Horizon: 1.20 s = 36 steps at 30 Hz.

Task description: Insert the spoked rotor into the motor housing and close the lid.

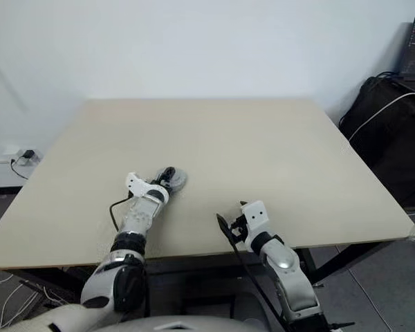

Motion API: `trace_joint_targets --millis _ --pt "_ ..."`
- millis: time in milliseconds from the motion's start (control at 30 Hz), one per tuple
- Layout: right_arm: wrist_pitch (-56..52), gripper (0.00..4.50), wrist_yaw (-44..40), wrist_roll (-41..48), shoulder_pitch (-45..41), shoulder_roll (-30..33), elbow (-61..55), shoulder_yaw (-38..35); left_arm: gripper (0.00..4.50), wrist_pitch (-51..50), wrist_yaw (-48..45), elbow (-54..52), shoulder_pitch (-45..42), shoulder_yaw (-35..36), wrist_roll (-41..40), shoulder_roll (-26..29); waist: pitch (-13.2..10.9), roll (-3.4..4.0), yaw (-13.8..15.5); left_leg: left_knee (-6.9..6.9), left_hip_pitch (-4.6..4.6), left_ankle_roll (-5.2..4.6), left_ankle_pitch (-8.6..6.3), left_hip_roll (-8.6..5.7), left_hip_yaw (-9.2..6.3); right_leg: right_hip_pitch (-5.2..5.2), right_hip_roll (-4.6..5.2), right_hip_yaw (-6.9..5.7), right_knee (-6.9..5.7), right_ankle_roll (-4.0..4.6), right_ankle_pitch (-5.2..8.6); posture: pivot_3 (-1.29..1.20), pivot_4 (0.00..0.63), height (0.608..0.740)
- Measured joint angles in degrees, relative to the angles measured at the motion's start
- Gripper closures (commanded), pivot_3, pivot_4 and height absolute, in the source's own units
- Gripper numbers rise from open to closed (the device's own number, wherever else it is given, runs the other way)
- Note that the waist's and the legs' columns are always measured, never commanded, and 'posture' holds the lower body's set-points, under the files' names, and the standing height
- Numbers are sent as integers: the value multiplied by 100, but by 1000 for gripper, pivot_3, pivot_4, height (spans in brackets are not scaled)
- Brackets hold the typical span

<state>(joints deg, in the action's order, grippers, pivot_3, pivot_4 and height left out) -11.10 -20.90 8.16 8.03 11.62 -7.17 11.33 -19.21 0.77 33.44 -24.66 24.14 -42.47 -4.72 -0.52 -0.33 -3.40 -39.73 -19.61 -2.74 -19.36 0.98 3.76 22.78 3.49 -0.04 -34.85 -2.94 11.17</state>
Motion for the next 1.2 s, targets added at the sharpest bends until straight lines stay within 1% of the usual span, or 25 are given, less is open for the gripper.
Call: trace_joint_targets --millis 100,200,233,333,433,500,600,633,767,867,1000,1200 --pt "-85 0 -18 0 -11 -39 10 2 20 -699 123 -1059 685 -282 59 80 20 4 -14 5 4 5 -4 7 2 2 -5 0 -6 12 8 0 0 740" --pt "-198 0 -33 26 -33 -99 16 -24 20 -1196 73 -2000 1361 -753 261 361 33 9 -27 12 12 2 -10 16 4 1 -13 0 -11 19 13 0 0 740" --pt "-264 0 -29 67 -41 -154 19 -60 20 -1243 -26 -2316 1645 -1066 479 541 35 12 -36 15 15 6 -11 19 7 2 -18 2 -13 21 14 0 0 740" --pt "-454 0 0 212 -46 -300 51 -186 20 -1097 -347 -3007 2334 -1652 1043 811 38 19 -16 17 20 13 -12 26 8 5 -22 2 -19 27 17 0 0 740" --pt "-440 0 47 231 -53 -352 114 -243 20 -607 -526 -3368 2871 -2208 1729 1017 37 23 5 17 17 11 -13 28 8 10 -21 2 -20 29 17 0 0 740" --pt "-360 0 159 181 -48 -409 209 -302 20 -125 -586 -3458 3197 -2620 2334 1149 34 28 42 17 8 10 -13 39 8 21 -15 2 -20 29 17 0 0 740" --pt "-166 0 435 135 -20 -591 272 -482 20 709 -455 -3480 3579 -3022 3128 1119 30 31 129 17 -17 8 -13 46 16 54 -8 4 -24 30 16 0 0 740" --pt "-82 0 560 121 -15 -681 276 -557 20 1041 -334 -3481 3680 -3111 3383 1043 30 31 153 17 -27 7 -13 47 19 63 -7 4 -25 30 16 0 0 740" --pt "434 0 931 -136 64 -768 394 -654 20 1811 48 -3483 3883 -3162 3969 829 29 42 227 18 -34 1 -16 47 23 71 -5 3 -23 31 17 0 0 740" --pt "846 0 1205 -324 257 -818 502 -767 20 2260 186 -3466 4066 -3197 4255 756 25 48 228 19 -37 -7 -21 49 33 76 -4 3 -21 31 19 0 0 740" --pt "1124 0 1468 -325 418 -1038 524 -969 20 2710 221 -3401 4147 -3199 4401 669 20 53 220 18 -34 -13 -23 52 43 76 0 4 -22 29 19 0 0 740" --pt "1488 0 1650 -528 495 -1010 524 -1042 20 3194 310 -3201 4136 -3129 4568 580 17 54 210 18 -31 -17 -24 54 49 77 0 4 -22 25 19 0 0 740"
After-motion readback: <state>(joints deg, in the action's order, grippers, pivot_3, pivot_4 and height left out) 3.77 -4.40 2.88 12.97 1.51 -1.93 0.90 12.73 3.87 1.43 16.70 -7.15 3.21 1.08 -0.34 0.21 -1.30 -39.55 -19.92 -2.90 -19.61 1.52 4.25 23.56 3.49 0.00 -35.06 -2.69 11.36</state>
